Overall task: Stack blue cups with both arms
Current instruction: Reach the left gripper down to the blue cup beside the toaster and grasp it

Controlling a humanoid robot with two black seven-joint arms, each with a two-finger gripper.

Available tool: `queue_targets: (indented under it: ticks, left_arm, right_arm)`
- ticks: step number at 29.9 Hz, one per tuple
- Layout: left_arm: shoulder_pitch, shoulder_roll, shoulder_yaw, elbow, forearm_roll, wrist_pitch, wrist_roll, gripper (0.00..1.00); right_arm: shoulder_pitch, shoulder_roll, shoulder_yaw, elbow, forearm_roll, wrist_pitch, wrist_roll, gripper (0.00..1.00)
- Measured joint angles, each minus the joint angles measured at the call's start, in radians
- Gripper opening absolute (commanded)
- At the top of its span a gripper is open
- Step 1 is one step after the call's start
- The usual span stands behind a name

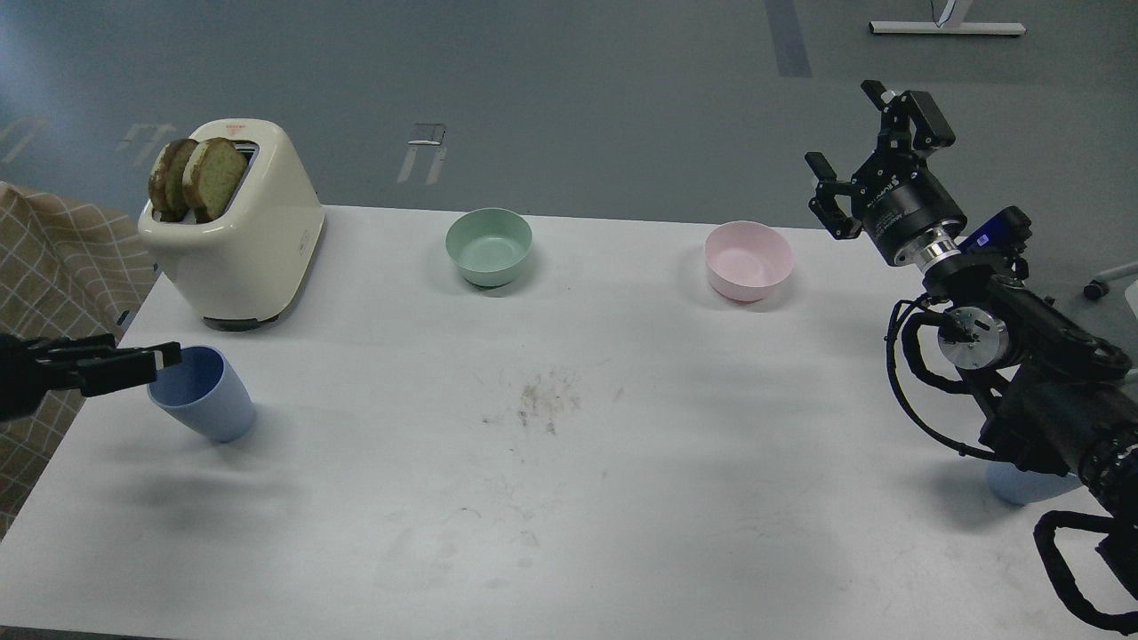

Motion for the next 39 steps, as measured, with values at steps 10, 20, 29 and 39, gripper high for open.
queue_targets:
  ticks: [10, 20, 29, 39]
  left_arm:
    - [0.007, -0.075, 0.029, 0.083, 0.021, 0.026, 0.000, 0.93]
    - [0.009, -0.126, 0.059, 0.145, 0.021, 0.039, 0.000, 0.14]
    - [-0.006, -0.131, 0.051, 0.148, 0.020, 0.054, 0.000, 0.00]
    - [-0.037, -0.116, 0.049, 0.129, 0.089, 0.085, 0.000, 0.00]
  right_arm:
    - [-0.002, -0.001, 0.000, -0.003, 0.000, 0.000, 0.000, 1.00]
    - [-0.012, -0.019, 0.000, 0.007, 0.000, 0.000, 0.000, 1.00]
    - [-0.015, -0.018, -0.002, 0.011, 0.001, 0.000, 0.000, 1.00]
    - [-0.014, -0.021, 0.000, 0.015, 0.001, 0.000, 0.000, 1.00]
